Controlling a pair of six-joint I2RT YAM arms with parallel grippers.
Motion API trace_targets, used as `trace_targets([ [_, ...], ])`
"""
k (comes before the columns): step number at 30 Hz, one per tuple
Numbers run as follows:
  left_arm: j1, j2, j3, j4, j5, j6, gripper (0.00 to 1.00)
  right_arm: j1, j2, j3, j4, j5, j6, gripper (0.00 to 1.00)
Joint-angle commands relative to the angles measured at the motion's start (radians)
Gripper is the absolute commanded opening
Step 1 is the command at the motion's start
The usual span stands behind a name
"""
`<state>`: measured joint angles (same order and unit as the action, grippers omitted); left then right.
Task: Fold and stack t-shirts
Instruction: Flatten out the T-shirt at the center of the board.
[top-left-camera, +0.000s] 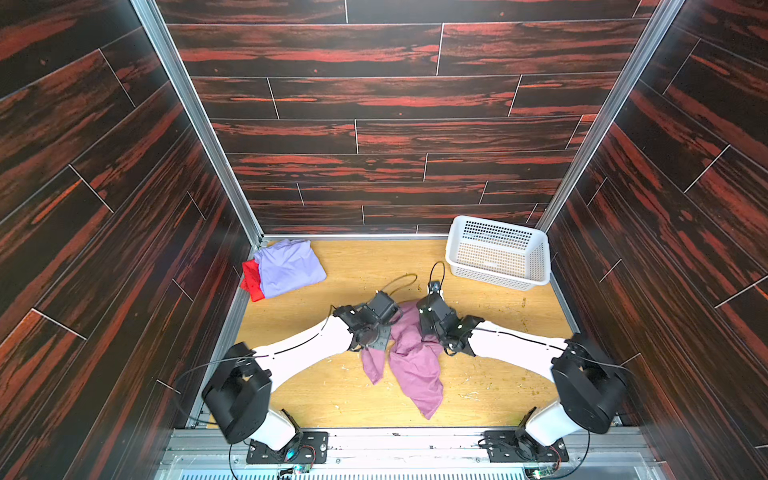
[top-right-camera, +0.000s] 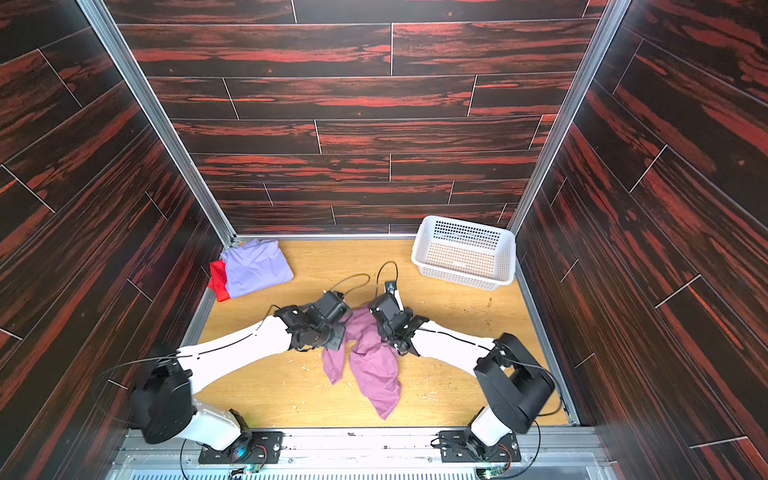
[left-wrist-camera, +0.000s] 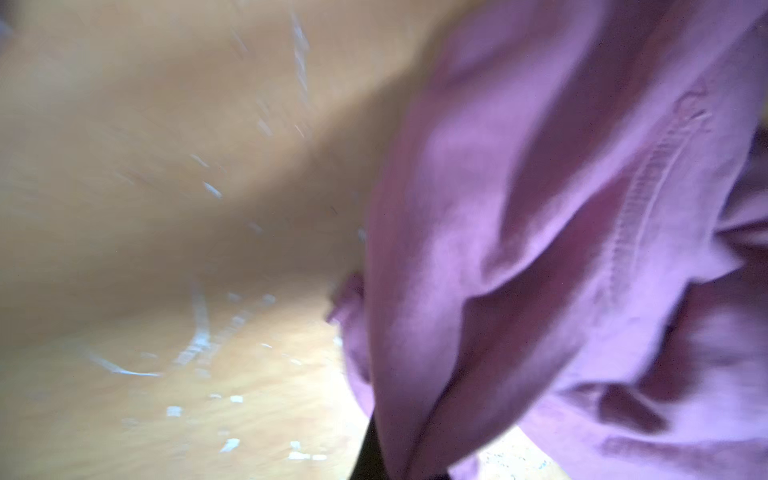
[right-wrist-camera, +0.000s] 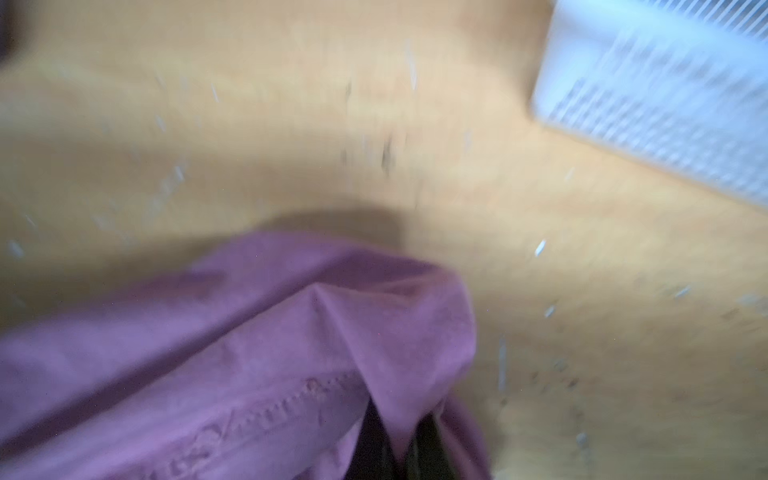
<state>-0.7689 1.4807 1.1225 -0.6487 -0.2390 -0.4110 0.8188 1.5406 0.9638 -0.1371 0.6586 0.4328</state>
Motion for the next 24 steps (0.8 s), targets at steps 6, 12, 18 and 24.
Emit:
trace_targets([
  [6,0.001,-0.215,0.3,-0.062,-0.346,0.21,0.0,0.003,-0.254,0.243,0.035,0.194,-0.242,0.0],
  [12,-0.004,-0.274,0.522,-0.137,-0.486,0.384,0.0,0.012,-0.418,0.327,0.023,0.16,-0.37,0.0],
  [18,-0.011,-0.379,0.637,-0.188,-0.436,0.399,0.0,0.014,-0.584,0.389,-0.113,0.099,-0.391,0.0],
  [24,-0.04,-0.388,0.739,-0.295,-0.437,0.38,0.0,0.014,-0.684,0.482,-0.263,0.032,-0.39,0.0],
])
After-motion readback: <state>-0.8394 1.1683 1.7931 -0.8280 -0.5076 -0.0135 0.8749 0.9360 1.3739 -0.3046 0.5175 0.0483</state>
